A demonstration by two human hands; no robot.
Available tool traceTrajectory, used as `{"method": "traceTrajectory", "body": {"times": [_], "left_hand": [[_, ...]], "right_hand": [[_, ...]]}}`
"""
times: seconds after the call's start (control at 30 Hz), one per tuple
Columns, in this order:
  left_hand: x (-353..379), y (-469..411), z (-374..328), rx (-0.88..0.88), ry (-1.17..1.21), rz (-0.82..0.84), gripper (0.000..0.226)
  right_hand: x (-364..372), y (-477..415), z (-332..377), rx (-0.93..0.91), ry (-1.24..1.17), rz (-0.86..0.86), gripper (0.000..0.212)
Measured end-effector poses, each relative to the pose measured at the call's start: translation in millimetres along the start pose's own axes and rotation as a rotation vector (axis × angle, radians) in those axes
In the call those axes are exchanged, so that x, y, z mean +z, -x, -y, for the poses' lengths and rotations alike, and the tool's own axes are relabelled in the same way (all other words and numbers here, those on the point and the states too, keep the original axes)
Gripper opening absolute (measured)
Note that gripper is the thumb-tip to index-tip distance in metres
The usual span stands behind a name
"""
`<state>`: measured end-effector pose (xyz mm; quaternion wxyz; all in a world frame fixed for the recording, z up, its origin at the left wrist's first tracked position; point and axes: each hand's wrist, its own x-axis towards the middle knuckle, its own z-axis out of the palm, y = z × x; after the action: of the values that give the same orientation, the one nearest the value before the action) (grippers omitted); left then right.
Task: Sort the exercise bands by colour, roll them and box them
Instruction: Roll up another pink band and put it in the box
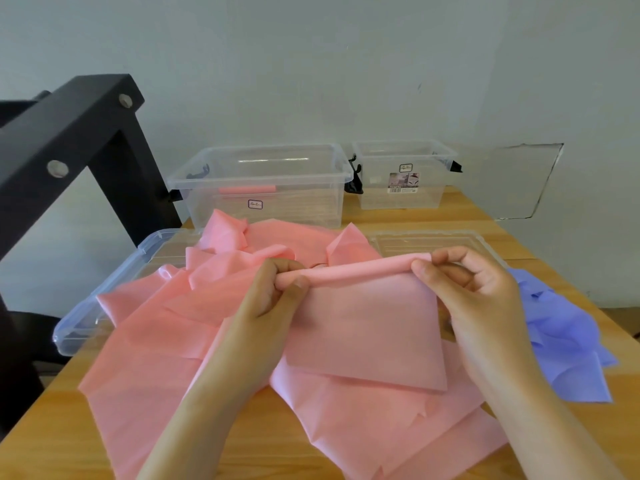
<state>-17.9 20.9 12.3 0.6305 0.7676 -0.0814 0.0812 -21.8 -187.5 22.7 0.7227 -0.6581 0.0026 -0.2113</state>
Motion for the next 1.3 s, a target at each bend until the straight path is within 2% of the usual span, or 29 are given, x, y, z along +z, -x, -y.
{"method": "traceTrajectory", "body": {"times": [0.13, 0.23, 0.33, 0.53, 0.6, 0.73, 0.83, 0.9, 0.93, 1.03, 1.17, 1.27, 1.3], "left_hand": [[-1.7, 1.7, 2.2, 0.007, -0.008, 0.008, 0.013], [-3.9, 1.5, 2.2, 0.012, -0.007, 0.003, 0.015], [-4.9, 0.2, 0.5, 0.025, 0.02, 0.015, 0.019], [-12.7, -1.8, -5.6, 0.023, 0.086, 0.025, 0.013], [-17.8, -2.9, -5.3, -0.016, 0.152, 0.045, 0.004], [-25.0, -8.0, -2.3, -0.067, 0.29, 0.096, 0.012], [-23.1, -6.1, -0.4, -0.028, 0.156, 0.053, 0.012], [-19.9, -5.8, 2.5, -0.001, 0.058, 0.018, 0.006], [-19.0, -6.3, 4.8, 0.006, 0.049, 0.016, 0.011], [-17.4, -7.0, 1.3, 0.036, 0.047, 0.038, 0.02], [-18.0, -4.1, -5.1, 0.066, 0.063, 0.062, 0.008], [-17.8, -2.0, -6.4, 0.014, 0.206, 0.077, 0.025], [-17.4, -1.4, -8.2, 0.003, 0.249, 0.096, 0.024]], "right_hand": [[-1.0, -1.0, -1.1, 0.066, -0.052, 0.029, 0.014], [-1.3, -1.9, 0.3, 0.202, -0.107, 0.139, 0.032], [-2.4, -3.1, -1.0, 0.268, -0.111, 0.249, 0.029], [-4.2, -1.4, 4.1, 0.2, -0.046, 0.34, 0.009], [-4.2, -0.7, 6.4, 0.196, -0.062, 0.37, 0.011], [-6.5, 0.2, 8.1, 0.172, -0.05, 0.428, 0.018], [-6.1, 1.1, 7.4, 0.119, 0.03, 0.396, 0.01], [-5.8, 0.2, 4.0, 0.078, 0.122, 0.349, 0.015], [-5.6, -0.1, 2.9, 0.071, 0.146, 0.335, 0.018], [-6.0, -1.5, 1.3, 0.061, 0.154, 0.305, 0.028], [-6.3, -2.4, 1.3, 0.084, 0.142, 0.309, 0.024], [-6.7, -2.5, 2.5, 0.142, 0.052, 0.323, 0.025], [-6.9, -2.6, 3.7, 0.157, 0.028, 0.332, 0.026]]}}
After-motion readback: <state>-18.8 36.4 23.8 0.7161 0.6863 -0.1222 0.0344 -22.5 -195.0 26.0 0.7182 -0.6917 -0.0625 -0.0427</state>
